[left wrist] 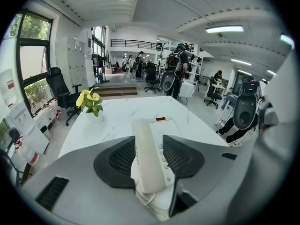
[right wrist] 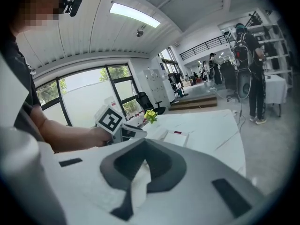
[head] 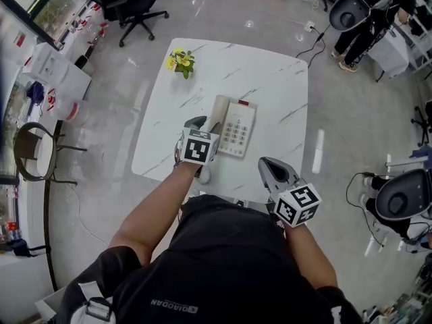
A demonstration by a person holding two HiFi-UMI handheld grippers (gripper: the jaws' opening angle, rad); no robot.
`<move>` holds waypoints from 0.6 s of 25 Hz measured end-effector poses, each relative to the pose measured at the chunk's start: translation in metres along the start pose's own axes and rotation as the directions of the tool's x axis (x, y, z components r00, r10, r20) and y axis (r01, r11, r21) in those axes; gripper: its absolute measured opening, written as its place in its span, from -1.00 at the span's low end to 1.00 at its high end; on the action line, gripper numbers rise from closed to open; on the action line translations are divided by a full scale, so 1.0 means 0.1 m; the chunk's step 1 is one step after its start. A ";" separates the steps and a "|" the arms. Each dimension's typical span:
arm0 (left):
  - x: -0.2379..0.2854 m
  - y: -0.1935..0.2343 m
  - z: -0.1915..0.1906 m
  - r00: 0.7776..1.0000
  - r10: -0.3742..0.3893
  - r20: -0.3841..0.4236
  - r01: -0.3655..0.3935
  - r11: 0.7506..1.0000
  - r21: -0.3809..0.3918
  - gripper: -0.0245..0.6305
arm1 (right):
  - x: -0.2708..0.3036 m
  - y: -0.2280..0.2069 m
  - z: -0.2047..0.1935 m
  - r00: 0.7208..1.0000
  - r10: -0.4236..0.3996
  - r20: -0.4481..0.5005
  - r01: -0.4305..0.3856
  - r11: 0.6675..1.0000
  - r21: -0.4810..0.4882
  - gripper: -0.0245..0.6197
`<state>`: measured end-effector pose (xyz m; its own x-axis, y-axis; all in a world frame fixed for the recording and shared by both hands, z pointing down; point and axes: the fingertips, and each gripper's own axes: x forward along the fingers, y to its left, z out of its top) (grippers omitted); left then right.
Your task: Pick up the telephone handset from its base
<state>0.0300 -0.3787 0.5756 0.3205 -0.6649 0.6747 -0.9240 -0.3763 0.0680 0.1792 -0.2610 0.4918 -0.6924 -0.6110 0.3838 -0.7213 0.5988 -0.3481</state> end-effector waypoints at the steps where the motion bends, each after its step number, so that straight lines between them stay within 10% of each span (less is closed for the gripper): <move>1: 0.09 0.02 -0.03 1.000 0.008 -0.018 -0.008 1.000 -0.012 -0.35 | -0.02 -0.04 -0.01 1.000 -0.005 -0.003 0.005 1.000 0.002 -0.92; 15: 0.71 0.05 -0.30 0.983 0.032 -0.183 -0.047 0.996 -0.076 -0.23 | -0.09 -0.39 -0.05 0.999 -0.030 -0.038 0.032 0.999 0.042 -0.92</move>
<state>0.0419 -0.4090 0.6459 0.2469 -0.5478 0.7994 -0.9511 -0.2950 0.0917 0.2136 -0.2762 0.5056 -0.6691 -0.6085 0.4265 -0.7430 0.5570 -0.3710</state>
